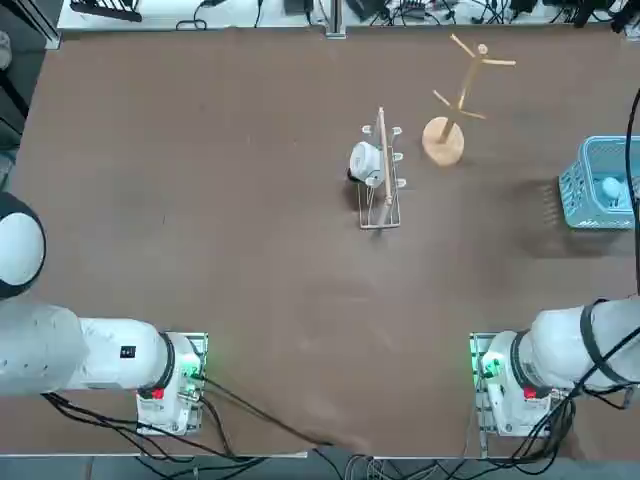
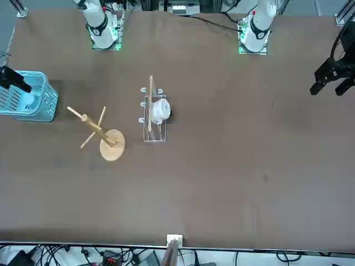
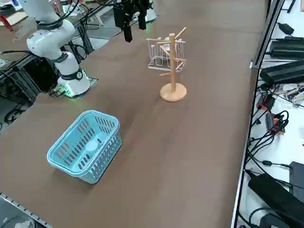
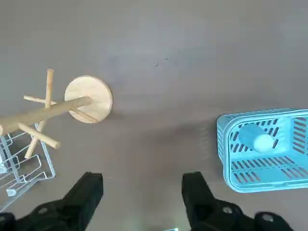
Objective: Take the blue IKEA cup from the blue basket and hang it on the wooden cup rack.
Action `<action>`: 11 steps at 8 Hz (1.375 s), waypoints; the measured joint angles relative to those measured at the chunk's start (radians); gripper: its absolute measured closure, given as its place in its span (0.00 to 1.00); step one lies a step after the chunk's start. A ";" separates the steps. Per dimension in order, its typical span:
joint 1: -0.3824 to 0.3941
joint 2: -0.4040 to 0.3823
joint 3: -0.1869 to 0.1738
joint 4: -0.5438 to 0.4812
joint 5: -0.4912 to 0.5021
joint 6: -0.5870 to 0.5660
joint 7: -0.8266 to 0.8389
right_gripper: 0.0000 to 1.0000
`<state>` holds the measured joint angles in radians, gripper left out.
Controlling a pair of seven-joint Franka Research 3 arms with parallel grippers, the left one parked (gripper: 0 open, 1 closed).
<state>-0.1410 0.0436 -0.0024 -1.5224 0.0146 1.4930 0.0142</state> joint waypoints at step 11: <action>-0.431 0.059 -0.029 -0.581 -0.085 0.725 -0.599 0.00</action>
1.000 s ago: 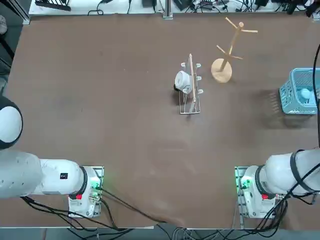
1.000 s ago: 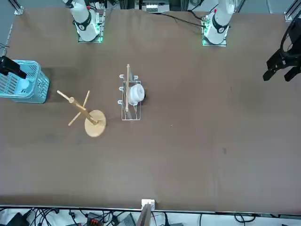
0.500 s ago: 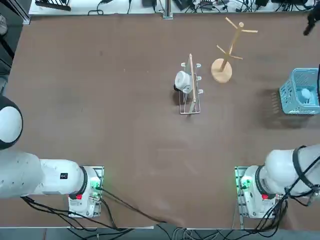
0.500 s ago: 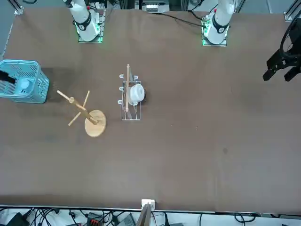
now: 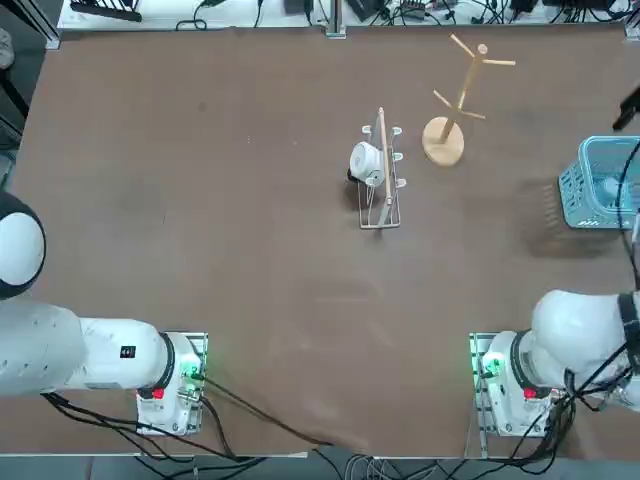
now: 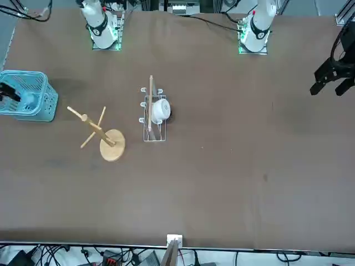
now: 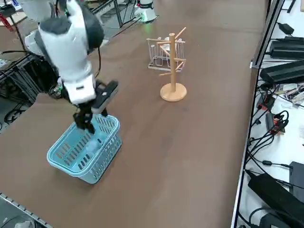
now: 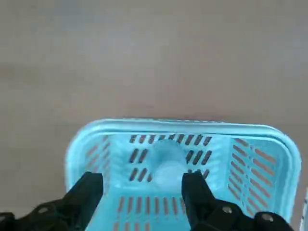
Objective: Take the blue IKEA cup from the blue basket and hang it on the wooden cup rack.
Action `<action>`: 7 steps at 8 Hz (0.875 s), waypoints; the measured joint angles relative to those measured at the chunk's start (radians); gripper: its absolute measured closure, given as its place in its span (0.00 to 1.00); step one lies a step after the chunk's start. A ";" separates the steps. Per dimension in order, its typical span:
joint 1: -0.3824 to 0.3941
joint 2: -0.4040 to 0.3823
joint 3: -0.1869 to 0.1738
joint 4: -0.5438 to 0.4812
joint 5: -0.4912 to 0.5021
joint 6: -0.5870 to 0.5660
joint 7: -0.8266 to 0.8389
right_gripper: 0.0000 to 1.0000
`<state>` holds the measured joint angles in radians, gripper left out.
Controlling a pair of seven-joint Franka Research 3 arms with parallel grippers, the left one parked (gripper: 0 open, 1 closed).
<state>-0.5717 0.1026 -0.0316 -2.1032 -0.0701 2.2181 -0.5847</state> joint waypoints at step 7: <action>-0.090 0.119 0.002 -0.192 -0.001 0.394 -0.174 0.00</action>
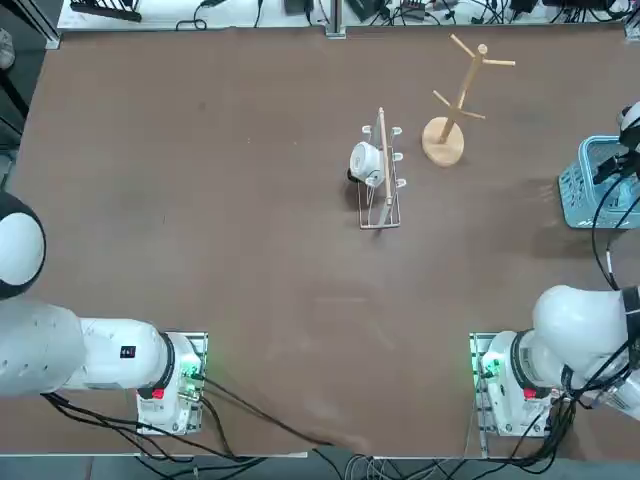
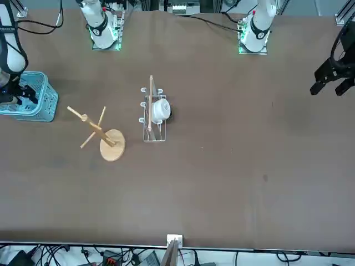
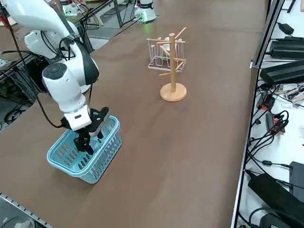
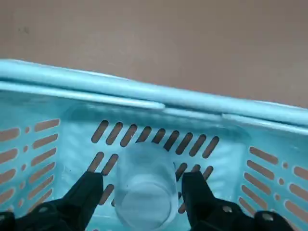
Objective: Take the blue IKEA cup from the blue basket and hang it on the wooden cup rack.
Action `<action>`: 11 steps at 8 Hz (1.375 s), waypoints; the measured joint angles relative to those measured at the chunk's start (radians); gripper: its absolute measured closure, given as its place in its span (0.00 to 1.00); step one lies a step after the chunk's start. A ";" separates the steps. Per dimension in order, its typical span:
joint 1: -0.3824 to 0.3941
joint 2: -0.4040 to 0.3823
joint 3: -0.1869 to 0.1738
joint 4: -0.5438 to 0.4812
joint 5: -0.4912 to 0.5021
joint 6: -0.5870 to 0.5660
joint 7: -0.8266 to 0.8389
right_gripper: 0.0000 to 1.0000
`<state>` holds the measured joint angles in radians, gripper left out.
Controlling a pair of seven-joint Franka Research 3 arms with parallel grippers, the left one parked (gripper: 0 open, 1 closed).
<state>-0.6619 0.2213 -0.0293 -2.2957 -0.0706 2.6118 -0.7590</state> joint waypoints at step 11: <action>-0.030 0.022 0.001 0.000 0.000 -0.022 -0.042 0.00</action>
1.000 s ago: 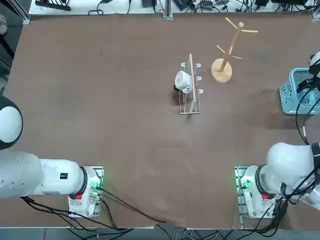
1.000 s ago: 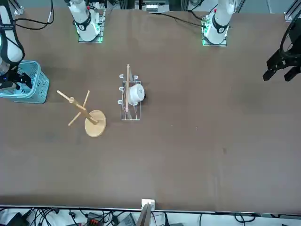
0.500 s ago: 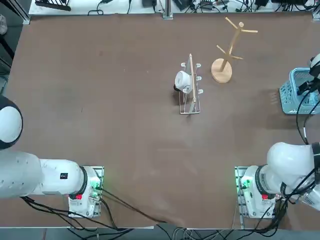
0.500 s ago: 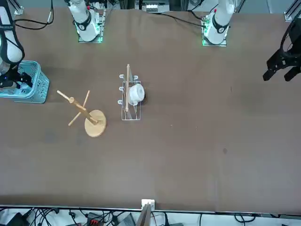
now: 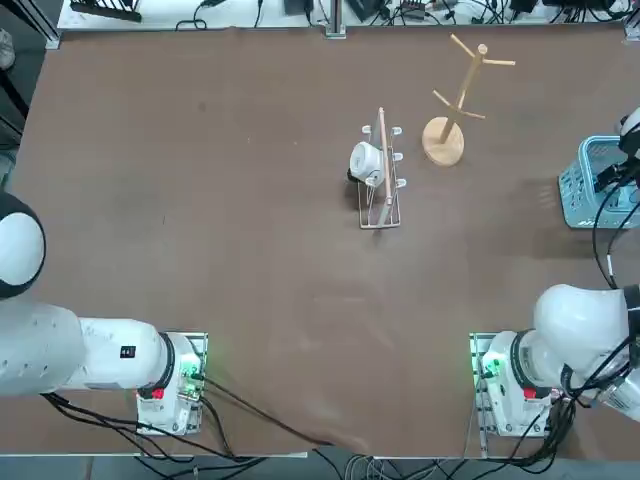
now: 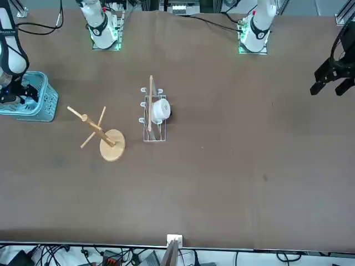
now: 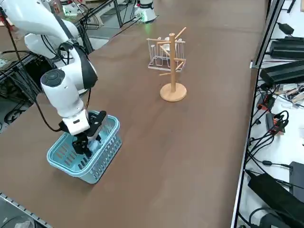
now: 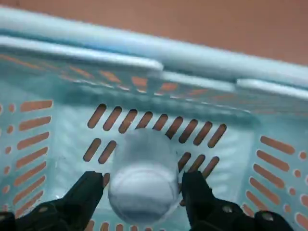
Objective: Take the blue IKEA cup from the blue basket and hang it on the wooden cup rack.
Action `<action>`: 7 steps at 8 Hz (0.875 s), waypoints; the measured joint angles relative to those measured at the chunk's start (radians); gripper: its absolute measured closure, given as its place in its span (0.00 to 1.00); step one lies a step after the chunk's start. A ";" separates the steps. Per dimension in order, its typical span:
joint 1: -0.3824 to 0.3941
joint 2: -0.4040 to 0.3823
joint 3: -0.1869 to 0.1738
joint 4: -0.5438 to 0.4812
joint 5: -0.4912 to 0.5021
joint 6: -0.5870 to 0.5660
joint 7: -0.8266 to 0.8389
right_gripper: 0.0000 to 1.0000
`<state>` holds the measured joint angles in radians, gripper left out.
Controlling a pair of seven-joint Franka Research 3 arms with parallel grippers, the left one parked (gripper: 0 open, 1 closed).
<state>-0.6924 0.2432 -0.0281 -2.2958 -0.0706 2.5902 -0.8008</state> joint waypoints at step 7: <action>-0.011 -0.002 0.004 0.004 0.000 -0.021 -0.022 0.18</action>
<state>-0.7039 0.2412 -0.0239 -2.2914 -0.0707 2.5693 -0.8226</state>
